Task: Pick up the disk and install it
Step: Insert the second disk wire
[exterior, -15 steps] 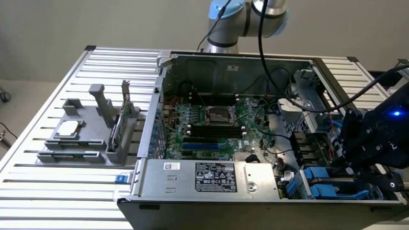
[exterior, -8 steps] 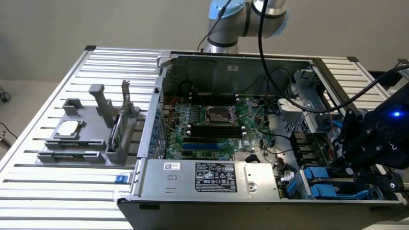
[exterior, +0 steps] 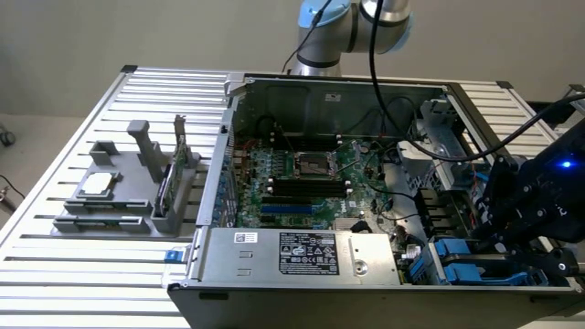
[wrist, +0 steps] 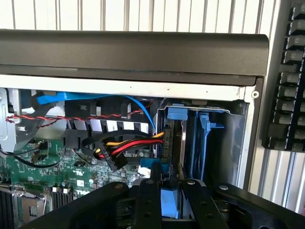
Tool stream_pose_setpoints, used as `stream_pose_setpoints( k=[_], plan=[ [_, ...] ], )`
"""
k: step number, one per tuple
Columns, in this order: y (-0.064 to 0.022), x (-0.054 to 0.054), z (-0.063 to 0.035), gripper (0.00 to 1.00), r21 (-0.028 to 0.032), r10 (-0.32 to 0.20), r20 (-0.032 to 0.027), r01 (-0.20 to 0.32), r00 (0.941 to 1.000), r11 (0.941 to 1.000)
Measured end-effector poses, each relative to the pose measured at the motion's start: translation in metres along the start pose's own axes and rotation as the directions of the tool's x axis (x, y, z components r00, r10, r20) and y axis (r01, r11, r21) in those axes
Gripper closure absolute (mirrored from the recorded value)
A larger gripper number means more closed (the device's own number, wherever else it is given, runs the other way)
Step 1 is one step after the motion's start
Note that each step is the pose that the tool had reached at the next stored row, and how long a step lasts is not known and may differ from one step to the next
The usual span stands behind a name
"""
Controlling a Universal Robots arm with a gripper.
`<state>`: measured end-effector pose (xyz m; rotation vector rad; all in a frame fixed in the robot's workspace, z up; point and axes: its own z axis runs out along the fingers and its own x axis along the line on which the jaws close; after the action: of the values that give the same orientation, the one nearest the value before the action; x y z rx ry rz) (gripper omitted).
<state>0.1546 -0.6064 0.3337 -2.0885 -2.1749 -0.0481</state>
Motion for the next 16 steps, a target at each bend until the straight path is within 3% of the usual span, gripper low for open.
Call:
stream_pose_setpoints(
  k=[8,16],
  plan=[
    [-0.0032,0.002,-0.0165,0.75,0.0000,0.000,0.0004,0.000,1.0000,1.0000],
    [-0.0229,0.004,-0.0238,0.75,0.0000,0.000,0.0004,0.000,1.0000,1.0000]
  ],
)
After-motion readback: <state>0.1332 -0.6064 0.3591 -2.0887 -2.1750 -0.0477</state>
